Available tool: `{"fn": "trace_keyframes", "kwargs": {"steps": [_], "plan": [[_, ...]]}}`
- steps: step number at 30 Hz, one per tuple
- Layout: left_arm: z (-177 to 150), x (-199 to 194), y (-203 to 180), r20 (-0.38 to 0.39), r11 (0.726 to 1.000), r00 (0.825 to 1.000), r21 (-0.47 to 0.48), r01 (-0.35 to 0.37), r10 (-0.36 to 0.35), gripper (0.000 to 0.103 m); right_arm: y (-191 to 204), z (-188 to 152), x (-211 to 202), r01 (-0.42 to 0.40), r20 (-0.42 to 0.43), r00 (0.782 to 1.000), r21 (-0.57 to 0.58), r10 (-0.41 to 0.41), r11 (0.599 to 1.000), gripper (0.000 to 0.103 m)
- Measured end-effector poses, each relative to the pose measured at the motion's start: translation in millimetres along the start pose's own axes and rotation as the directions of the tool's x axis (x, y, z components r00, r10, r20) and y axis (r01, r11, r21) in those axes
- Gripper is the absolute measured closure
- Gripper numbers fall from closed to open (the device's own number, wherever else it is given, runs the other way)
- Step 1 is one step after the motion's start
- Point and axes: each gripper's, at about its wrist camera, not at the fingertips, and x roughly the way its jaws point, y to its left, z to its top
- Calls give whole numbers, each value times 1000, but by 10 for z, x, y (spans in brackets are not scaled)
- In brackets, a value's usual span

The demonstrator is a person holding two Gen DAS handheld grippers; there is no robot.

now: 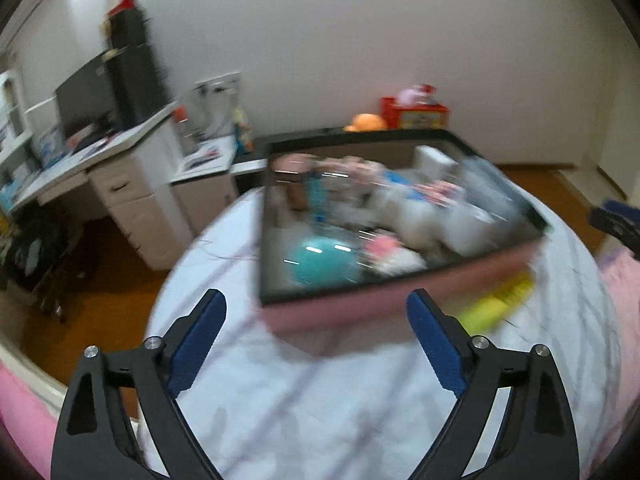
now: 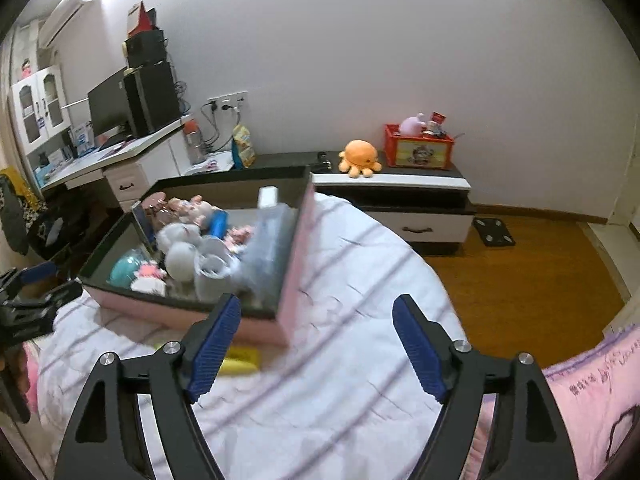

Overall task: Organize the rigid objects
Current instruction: 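Move the left tool to the yellow highlighter beside the pink box, then close the left tool around the yellow highlighter and lift it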

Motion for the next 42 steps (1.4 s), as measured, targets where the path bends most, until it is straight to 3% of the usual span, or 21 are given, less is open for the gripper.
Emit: {"fn": "trace_keyframes", "kwargs": {"steps": [4,10,22,25,27,33,38,42], "plan": [[-100,-32,-451,-16,992,995,75,96,-96,8,-230,-159,-27,1,-13,1000,43,-1,999,21],[-173,257,-1038,-104,973,988,188,134,-116,8,-410,-258,-34,-25,-22,999,75,27,997,21],[-66,726,-1378,-177,969,975,183,165,-132,9,-620,-294,89,-60,-35,997,86,63,994,21],[-78,762,-1425,-183,964,970,179,194,-161,24,-618,-311,114,-73,-41,996,91,77,993,21],[-65,771,-1433,-182,963,967,170,210,-179,45,-613,-334,137,-65,-48,996,82,69,995,21],[-151,617,-1485,-169,954,967,203,222,-189,63,-584,-414,172,-66,-66,995,88,72,994,21],[-297,489,-1282,-181,962,965,158,221,-192,74,-517,-445,177,-71,-81,994,78,77,994,21],[-455,355,-965,-177,982,973,91,165,-147,78,-461,-459,197,-76,-90,992,77,83,994,21]]}}
